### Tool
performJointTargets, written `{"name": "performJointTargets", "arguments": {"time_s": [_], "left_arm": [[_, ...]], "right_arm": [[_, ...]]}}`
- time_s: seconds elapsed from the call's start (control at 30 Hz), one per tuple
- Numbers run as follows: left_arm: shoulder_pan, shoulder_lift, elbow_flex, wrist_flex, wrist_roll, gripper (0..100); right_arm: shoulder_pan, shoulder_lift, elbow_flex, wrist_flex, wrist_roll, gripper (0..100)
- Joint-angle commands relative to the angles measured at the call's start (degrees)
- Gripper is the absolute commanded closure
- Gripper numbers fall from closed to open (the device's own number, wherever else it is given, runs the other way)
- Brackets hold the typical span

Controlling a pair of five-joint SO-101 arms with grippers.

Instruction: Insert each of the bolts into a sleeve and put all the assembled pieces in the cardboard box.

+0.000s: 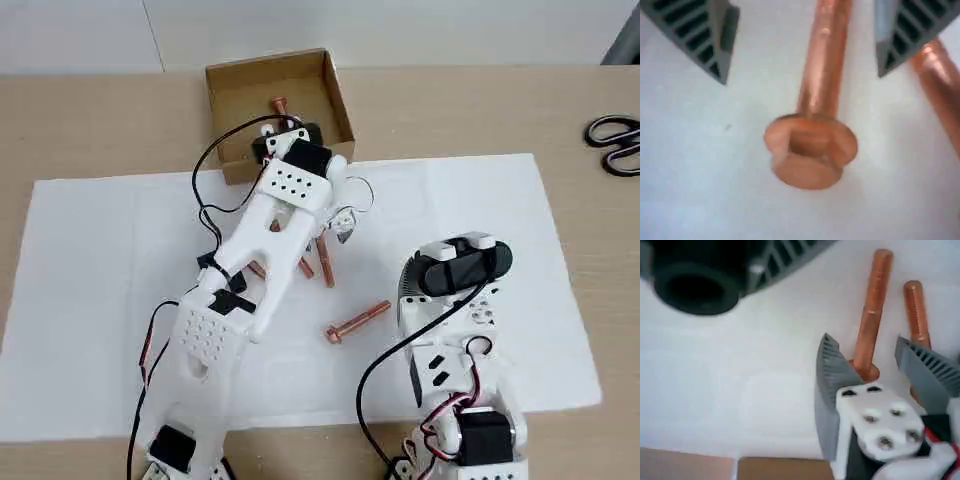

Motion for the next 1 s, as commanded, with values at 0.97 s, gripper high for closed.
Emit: {"name": "performJointTargets", "arguments": {"time_s": [0.97], "left_arm": [[0.0, 6.9, -6.5, -1.3, 0.3, 81]], "right_arm": [[0.0, -0.7, -0.5, 0.0, -0.4, 99.5]]}}
